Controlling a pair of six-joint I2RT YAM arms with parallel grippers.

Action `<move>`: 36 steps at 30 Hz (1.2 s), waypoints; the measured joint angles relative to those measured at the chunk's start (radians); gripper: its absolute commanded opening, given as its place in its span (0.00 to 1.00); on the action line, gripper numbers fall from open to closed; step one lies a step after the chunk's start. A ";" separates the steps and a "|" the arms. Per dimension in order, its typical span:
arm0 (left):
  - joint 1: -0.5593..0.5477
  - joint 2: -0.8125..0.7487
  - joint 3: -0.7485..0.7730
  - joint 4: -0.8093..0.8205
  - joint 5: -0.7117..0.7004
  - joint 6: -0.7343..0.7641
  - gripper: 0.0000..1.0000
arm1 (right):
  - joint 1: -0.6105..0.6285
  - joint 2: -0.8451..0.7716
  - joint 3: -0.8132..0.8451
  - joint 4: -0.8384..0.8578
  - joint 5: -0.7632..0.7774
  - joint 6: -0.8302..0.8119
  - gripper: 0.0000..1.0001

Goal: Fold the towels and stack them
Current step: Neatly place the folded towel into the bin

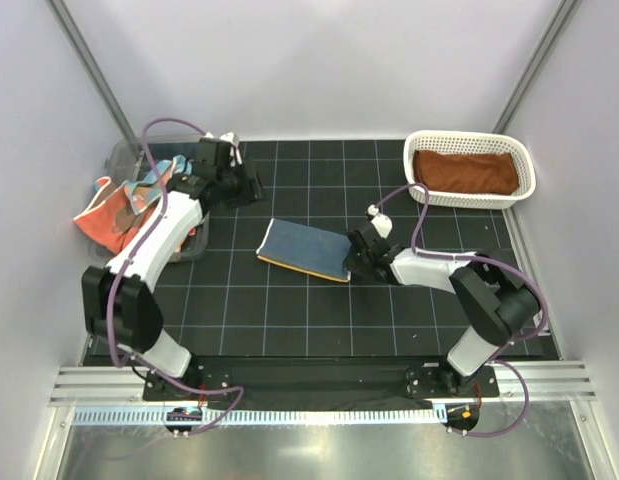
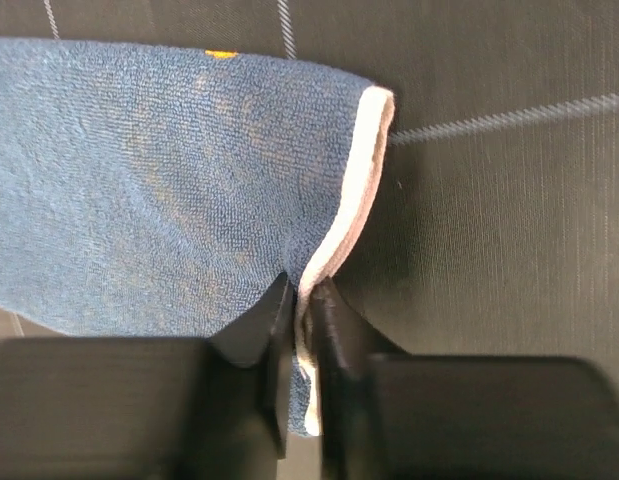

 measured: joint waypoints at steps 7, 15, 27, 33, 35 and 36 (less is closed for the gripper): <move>0.000 -0.128 -0.095 -0.070 -0.050 0.030 0.57 | -0.051 0.066 0.148 -0.098 -0.011 -0.180 0.01; 0.000 -0.154 -0.188 -0.108 -0.056 0.051 0.57 | -0.203 0.264 0.623 -0.358 -0.105 -0.440 0.01; 0.000 -0.151 -0.200 -0.117 -0.031 0.076 0.57 | -0.478 0.541 1.224 -0.729 -0.233 -0.723 0.01; 0.000 -0.135 -0.200 -0.118 -0.016 0.078 0.57 | -0.523 0.570 1.399 -0.848 -0.237 -0.827 0.01; 0.000 -0.132 -0.200 -0.118 -0.010 0.078 0.58 | -0.541 0.583 1.452 -0.873 -0.232 -0.857 0.01; 0.000 -0.131 -0.200 -0.118 -0.008 0.079 0.58 | -0.555 0.589 1.475 -0.882 -0.231 -0.870 0.01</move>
